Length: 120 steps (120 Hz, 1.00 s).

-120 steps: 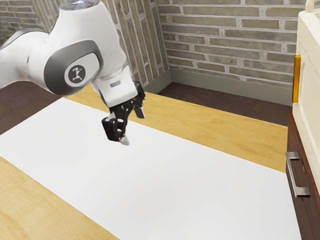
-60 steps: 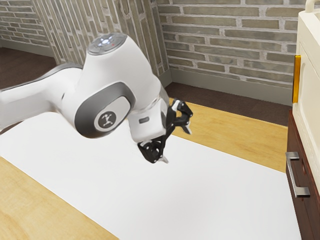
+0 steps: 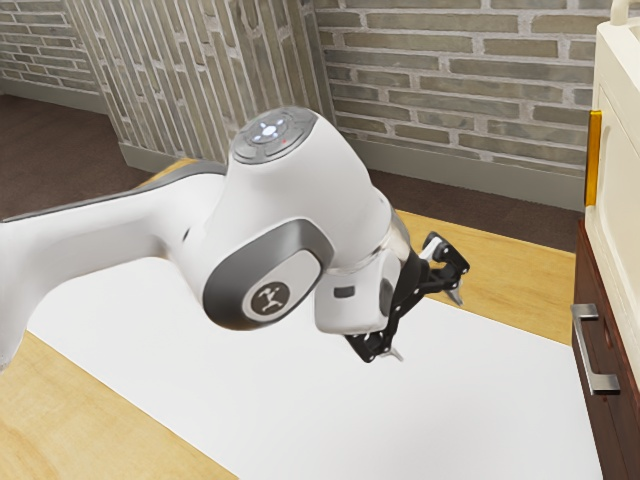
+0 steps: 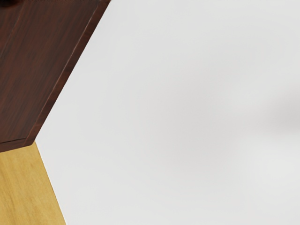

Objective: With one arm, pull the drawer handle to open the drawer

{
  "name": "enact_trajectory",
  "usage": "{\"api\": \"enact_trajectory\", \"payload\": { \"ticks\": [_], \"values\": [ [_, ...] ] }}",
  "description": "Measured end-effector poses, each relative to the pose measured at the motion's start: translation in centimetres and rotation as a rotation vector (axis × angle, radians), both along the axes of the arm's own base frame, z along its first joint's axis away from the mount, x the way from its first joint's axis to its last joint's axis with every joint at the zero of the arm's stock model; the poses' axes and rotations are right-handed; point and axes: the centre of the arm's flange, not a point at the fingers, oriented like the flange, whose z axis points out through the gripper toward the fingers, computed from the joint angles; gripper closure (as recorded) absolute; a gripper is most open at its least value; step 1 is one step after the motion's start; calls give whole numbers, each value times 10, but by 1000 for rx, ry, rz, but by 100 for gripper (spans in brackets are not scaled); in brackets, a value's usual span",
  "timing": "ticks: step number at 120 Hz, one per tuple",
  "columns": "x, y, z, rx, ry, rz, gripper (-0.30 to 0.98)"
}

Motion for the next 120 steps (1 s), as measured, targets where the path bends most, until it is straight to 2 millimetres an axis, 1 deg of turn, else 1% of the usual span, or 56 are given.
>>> {"api": "enact_trajectory", "payload": {
  "ticks": [21, 28, 44, 54, 61, 78, 91, 105, 112, 115, 120],
  "values": [
    [22, -20, -14, 24, 0, -36, 0],
    [26, -28, -18, 29, -2, -50, 0],
    [21, -54, -18, -18, -5, -99, 0],
    [17, -73, -23, -32, -6, -140, 0],
    [17, -82, -20, -37, -19, -161, 0],
    [25, -90, -13, -36, -49, -194, 0],
    [29, -95, -20, -24, -48, -217, 0],
    [33, -96, -24, -14, -51, -233, -8],
    [35, -98, -24, -12, -54, -241, -5],
    [36, -98, -25, -10, -54, -244, -7],
    [37, -99, -27, -8, -53, -249, 0]
  ]
}}
